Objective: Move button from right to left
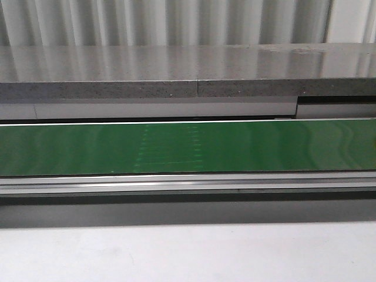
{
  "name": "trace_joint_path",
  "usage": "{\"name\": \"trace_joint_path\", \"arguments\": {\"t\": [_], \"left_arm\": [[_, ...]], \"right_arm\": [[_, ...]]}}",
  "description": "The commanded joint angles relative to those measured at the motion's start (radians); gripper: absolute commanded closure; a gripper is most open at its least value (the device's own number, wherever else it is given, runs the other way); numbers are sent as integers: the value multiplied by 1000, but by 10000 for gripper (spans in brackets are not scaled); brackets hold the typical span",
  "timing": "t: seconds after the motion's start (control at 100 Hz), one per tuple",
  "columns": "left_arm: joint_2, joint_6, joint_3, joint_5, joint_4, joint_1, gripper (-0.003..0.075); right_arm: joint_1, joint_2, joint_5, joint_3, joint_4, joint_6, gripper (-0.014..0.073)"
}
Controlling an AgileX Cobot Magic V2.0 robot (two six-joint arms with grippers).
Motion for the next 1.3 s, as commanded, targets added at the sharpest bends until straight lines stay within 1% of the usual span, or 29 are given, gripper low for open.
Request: {"name": "trace_joint_path", "arguments": {"t": [0.0, 0.04, 0.09, 0.14, 0.16, 0.23, 0.25, 0.28, 0.31, 0.36, 0.6, 0.91, 1.29], "left_arm": [[-35, -8, 26, -82, -4, 1, 740], [-35, -8, 26, -82, -4, 1, 740], [-35, -8, 26, -82, -4, 1, 740], [-35, -8, 26, -82, -4, 1, 740], [-35, -8, 26, -82, -4, 1, 740], [-35, -8, 26, -82, -4, 1, 740], [-35, -8, 26, -82, -4, 1, 740], [-35, -8, 26, -82, -4, 1, 740], [-35, -8, 26, -82, -4, 1, 740], [-35, -8, 26, -82, -4, 1, 740], [-35, -8, 26, -82, -4, 1, 740], [-35, -8, 26, -82, -4, 1, 740], [-35, -8, 26, -82, -4, 1, 740]], "right_arm": [[7, -67, -27, -21, 33, -50, 71], [15, -82, -27, -21, 33, -69, 108], [34, -100, -27, -21, 32, -87, 189], [53, -116, -27, -21, 27, -90, 312], [63, -122, -25, -21, 23, -90, 347], [95, -144, -21, -21, 0, -90, 529], [102, -151, -21, -21, -6, -90, 559], [119, -158, -21, -21, -19, -90, 626], [132, -168, -21, -21, -31, -90, 669], [154, -185, -21, -20, -49, -90, 655], [256, -292, -80, 39, -85, -90, 656], [380, -527, -224, 212, -137, -90, 656], [396, -870, -375, 464, -136, -90, 660]]}}
